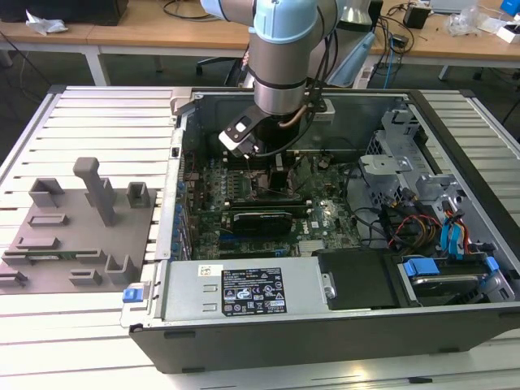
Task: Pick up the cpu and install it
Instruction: 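Place the cpu into insertion slot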
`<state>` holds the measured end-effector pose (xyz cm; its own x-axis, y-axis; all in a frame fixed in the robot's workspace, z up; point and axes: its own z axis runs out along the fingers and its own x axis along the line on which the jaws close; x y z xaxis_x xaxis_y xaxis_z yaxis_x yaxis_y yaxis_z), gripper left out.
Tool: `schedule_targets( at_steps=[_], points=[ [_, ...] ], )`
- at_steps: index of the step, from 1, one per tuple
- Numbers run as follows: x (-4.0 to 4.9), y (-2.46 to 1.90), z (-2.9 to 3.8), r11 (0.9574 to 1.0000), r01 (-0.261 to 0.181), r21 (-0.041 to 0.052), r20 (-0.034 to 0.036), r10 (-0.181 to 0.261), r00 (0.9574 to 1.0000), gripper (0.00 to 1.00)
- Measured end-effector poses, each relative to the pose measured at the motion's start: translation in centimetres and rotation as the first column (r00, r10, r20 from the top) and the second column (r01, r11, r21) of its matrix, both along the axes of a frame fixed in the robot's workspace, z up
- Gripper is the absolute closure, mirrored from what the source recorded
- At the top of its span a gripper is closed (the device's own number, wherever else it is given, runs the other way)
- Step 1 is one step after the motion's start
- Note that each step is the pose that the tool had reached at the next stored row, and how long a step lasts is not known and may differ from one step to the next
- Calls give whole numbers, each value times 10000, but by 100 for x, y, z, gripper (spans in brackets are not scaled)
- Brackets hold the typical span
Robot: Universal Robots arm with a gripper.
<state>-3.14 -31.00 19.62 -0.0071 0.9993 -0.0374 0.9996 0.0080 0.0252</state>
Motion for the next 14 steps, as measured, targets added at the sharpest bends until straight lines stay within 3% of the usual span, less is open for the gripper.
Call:
schedule_targets(
  at_steps=[7, 8, 10, 14],
  points=[
    [-2, 0, -1, 10000, 0, 5, 2, 0, 10000, 44],
    [-2, 0, -1, 10000, 1, 3, 1, -1, 10000, 38],
    [-3, 0, 1, 10000, 0, -1, -1, 0, 10000, 38],
    [-3, 0, 60, 10000, 0, -1, -1, 0, 10000, 38]
  ],
)
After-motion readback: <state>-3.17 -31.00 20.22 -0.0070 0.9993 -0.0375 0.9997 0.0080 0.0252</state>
